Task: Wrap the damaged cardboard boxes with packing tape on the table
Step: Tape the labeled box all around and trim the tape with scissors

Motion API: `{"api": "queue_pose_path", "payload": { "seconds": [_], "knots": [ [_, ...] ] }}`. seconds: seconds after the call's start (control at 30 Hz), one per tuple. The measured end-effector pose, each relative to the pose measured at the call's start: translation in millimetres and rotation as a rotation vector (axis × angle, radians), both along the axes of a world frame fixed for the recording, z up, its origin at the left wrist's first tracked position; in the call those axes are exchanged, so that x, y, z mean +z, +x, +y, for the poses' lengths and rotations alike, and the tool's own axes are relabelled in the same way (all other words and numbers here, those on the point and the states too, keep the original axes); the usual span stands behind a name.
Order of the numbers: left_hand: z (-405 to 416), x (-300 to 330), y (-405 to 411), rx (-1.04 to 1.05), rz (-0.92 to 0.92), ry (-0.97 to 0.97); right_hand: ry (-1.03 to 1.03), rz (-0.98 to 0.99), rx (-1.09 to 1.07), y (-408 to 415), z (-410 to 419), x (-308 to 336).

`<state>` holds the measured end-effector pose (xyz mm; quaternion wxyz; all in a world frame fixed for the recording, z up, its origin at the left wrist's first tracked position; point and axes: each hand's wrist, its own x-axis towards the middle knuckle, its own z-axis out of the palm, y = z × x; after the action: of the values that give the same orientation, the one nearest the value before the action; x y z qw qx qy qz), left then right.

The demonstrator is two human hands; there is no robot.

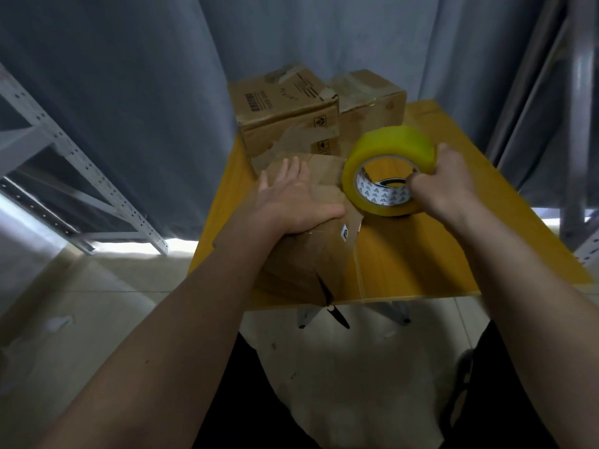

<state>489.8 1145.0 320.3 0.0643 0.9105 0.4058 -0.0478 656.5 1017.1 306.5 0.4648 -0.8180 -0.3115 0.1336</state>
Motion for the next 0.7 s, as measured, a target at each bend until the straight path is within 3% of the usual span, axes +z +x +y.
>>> {"api": "queue_pose_path", "payload": {
  "seconds": [0.3,0.47,0.63,0.7],
  "knots": [
    [-23.1,-7.8,4.9,-0.136,-0.141,0.006,-0.065,-0.037,-0.036,-2.6,-3.9,-1.3],
    [-34.1,-11.7,1.0,-0.237,-0.332,0.014,-0.082,-0.048,-0.042,-2.5,-4.6,-1.0],
    [-38.6,-15.5,7.2,-0.157,-0.237,0.087,-0.078,-0.029,-0.045,-3.4,-5.4,-3.1],
    [-38.9,-15.9,10.2,-0.177,-0.29,0.139,-0.075,-0.027,-0.048,-3.6,-5.6,-3.8]
  ]
}}
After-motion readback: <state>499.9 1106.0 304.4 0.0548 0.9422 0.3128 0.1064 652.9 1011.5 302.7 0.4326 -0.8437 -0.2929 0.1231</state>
